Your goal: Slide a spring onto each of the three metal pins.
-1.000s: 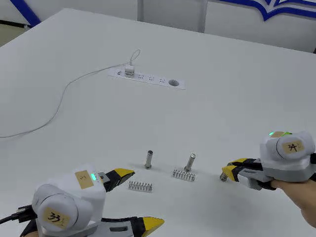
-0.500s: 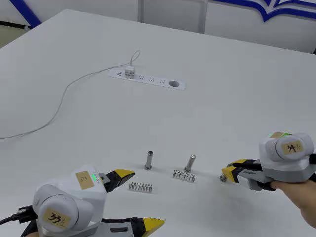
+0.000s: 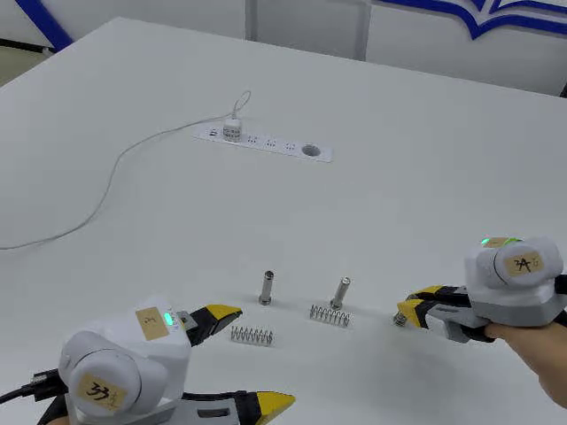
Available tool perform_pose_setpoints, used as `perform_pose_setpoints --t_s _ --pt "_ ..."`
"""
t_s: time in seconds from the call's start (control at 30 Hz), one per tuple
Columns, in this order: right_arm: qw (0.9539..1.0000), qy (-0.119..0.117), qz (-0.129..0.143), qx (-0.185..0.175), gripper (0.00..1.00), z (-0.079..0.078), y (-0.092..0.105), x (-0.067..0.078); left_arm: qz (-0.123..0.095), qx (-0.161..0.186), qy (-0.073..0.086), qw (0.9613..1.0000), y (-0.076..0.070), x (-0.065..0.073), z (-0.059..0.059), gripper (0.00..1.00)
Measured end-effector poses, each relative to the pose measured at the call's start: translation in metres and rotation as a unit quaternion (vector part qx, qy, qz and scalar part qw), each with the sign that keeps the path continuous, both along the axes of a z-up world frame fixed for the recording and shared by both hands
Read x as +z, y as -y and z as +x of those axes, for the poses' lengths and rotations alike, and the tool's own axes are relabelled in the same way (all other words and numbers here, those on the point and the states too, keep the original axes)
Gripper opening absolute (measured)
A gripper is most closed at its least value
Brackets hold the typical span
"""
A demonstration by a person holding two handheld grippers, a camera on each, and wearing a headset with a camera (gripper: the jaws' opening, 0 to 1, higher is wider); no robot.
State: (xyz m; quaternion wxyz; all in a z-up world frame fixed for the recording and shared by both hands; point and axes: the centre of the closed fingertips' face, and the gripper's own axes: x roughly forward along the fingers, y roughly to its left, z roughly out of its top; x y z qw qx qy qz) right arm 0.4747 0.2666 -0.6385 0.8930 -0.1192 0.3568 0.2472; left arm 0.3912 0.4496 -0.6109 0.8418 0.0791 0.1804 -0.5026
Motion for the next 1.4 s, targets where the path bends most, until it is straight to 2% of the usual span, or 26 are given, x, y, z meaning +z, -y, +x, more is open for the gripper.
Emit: perform_pose_setpoints --t_s 0.13,0.23,0.3,0.37,0.53,0.67,0.87,1.0,1.17,1.4 --pt "0.9997 0.024 0.005 -0.001 0.16 0.004 -0.002 0.014 0.001 -0.002 0.000 1.0000 0.001 0.000 -0.001 0.68" --pt "0.9986 0.053 0.009 0.001 0.16 0.009 -0.006 0.029 0.001 -0.004 0.000 1.0000 0.001 0.000 -0.001 0.68" --pt "0.9978 0.059 0.020 0.023 0.16 0.008 -0.020 0.035 0.001 -0.004 0.000 1.0000 0.001 0.000 -0.001 0.68" --pt "0.9969 0.058 0.019 0.050 0.16 0.005 -0.033 0.036 0.001 -0.004 0.001 1.0000 0.001 0.000 -0.001 0.68" --pt "0.9923 0.029 0.015 0.119 0.16 -0.009 -0.066 0.019 0.000 -0.002 0.001 1.0000 0.001 0.001 -0.001 0.68" --pt "0.9866 0.009 -0.016 0.162 0.16 -0.016 -0.079 0.001 0.000 0.000 0.000 1.0000 0.000 0.001 0.000 0.67" --pt "0.9834 -0.004 -0.027 0.179 0.17 -0.015 -0.086 -0.012 0.001 0.001 -0.001 1.0000 -0.001 0.000 0.000 0.67" --pt "0.9797 -0.016 -0.044 0.195 0.17 -0.013 -0.086 -0.021 0.001 0.001 -0.001 1.0000 0.000 0.000 0.000 0.67" --pt "0.9783 -0.027 -0.049 0.199 0.17 -0.008 -0.087 -0.030 0.003 0.000 -0.003 1.0000 0.000 -0.001 0.000 0.67" --pt "0.9772 -0.042 -0.044 0.203 0.16 -0.009 -0.091 -0.036 0.003 0.000 -0.005 1.0000 0.000 -0.002 0.000 0.67"
